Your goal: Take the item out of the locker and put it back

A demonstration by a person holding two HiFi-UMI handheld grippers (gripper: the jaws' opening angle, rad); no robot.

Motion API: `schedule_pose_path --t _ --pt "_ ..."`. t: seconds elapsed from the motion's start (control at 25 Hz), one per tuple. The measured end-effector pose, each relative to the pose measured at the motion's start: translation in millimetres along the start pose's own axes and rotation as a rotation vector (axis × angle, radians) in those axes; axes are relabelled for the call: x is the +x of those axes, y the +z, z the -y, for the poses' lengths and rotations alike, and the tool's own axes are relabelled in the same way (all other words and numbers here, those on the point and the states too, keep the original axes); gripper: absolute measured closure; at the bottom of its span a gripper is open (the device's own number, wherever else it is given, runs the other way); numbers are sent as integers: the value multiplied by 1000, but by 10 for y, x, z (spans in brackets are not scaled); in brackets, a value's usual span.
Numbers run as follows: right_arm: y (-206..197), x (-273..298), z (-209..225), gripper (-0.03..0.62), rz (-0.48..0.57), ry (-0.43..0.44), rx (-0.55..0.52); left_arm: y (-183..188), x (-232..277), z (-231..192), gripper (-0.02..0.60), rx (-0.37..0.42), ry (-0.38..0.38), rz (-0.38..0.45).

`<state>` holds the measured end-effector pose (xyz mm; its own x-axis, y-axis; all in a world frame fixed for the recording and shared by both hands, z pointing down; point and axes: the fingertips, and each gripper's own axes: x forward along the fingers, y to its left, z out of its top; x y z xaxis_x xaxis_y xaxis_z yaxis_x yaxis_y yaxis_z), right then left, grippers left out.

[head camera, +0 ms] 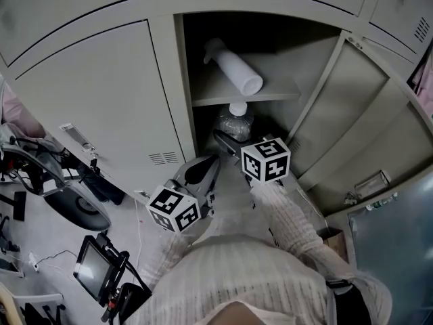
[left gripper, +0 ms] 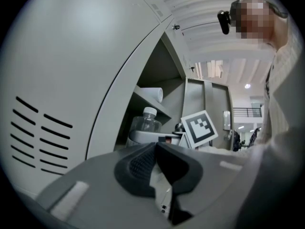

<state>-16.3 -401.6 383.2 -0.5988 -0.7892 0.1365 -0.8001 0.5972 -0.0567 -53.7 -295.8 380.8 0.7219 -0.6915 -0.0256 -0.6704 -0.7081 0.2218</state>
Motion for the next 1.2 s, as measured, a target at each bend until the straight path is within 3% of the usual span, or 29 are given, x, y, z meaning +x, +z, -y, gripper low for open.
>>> schedule_pose_path --t 1.2 --pt "164 849 454 161 15 -22 -44 -147 38 -114 574 -51 17 -39"
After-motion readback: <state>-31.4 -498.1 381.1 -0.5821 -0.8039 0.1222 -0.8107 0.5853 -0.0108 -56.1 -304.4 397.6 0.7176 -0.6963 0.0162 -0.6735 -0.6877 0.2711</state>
